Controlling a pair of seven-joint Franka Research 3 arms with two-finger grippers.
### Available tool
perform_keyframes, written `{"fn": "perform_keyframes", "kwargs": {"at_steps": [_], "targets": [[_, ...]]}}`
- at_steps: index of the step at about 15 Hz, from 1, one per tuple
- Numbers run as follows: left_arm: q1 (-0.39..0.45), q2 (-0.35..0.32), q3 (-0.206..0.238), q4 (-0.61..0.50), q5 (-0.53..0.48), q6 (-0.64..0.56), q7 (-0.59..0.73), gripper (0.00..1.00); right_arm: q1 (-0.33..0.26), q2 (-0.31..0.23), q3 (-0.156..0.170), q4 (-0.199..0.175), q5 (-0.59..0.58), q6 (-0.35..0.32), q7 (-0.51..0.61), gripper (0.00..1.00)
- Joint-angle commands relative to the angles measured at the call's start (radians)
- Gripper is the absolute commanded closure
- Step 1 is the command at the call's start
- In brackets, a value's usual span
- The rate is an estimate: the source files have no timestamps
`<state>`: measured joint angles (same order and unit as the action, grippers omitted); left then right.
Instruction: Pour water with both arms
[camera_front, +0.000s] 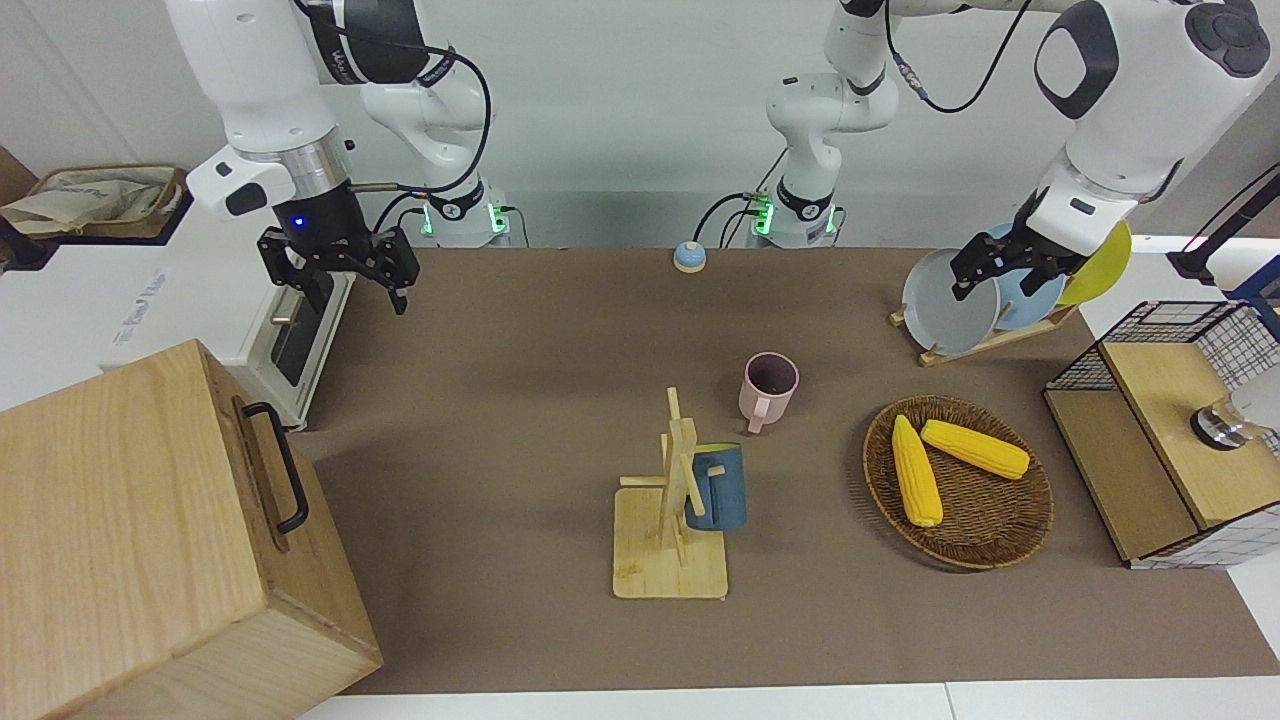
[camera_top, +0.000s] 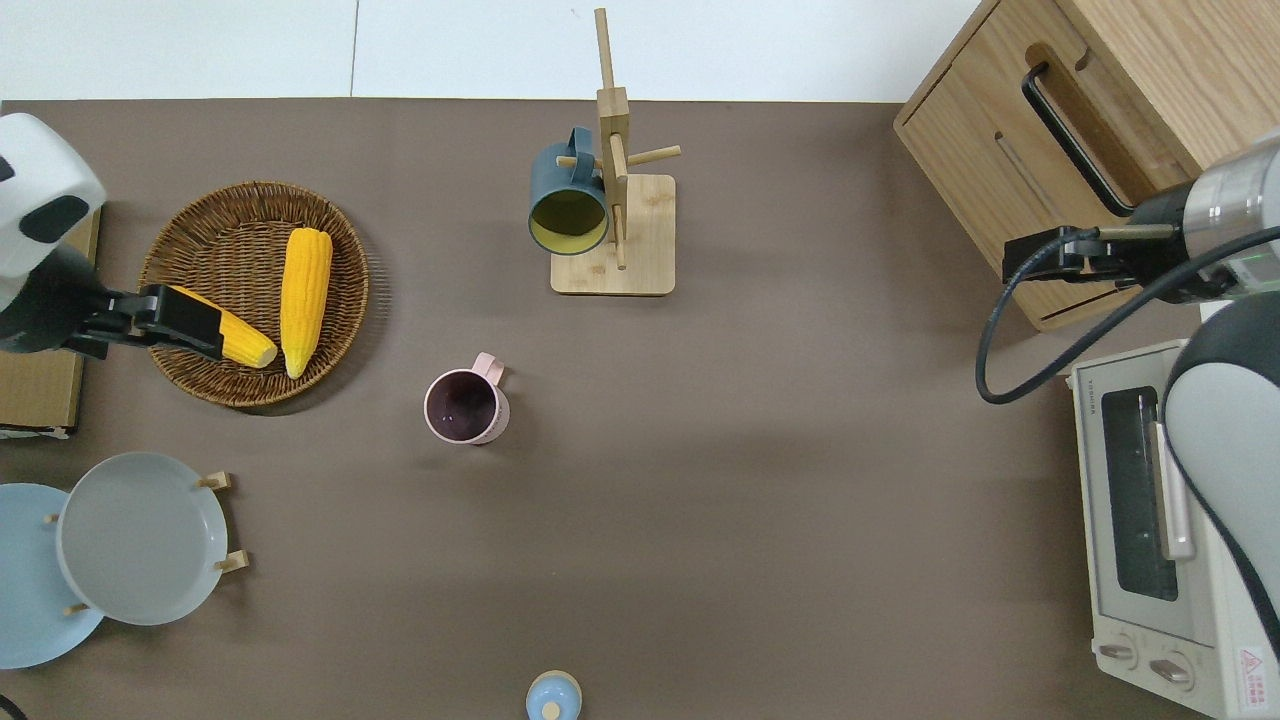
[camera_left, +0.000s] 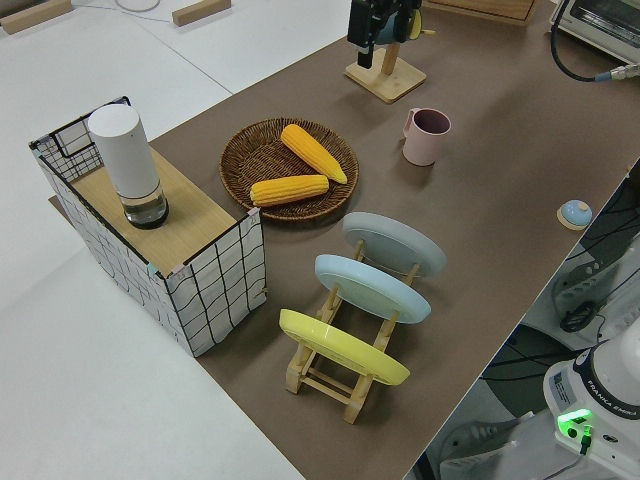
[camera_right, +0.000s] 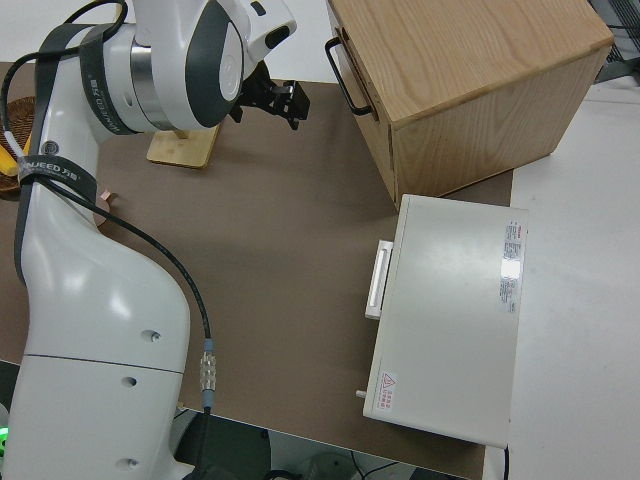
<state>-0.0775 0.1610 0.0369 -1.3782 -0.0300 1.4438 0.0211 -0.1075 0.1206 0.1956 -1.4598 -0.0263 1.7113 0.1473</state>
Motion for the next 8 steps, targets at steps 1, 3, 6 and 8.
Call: {"fn": "perform_keyframes", "kwargs": {"at_steps": [1,3,6,8], "targets": [[-0.036,-0.026,-0.009,-0.065,-0.025,0.064,0.019,0.0,-0.017,-0.007,0.01,-0.002,0.008,0.005,-0.022,0.009],[-0.039,-0.026,-0.014,-0.071,-0.025,0.082,0.017,0.0,-0.017,-0.007,0.01,-0.004,0.008,0.005,-0.022,0.009],[-0.039,-0.028,-0.025,-0.067,-0.027,0.078,0.048,0.0,-0.017,-0.007,0.01,-0.002,0.008,0.005,-0.022,0.009],[-0.038,-0.031,-0.042,-0.065,-0.028,0.07,0.053,0.0,-0.017,-0.007,0.01,-0.002,0.008,0.005,-0.022,0.009]]}}
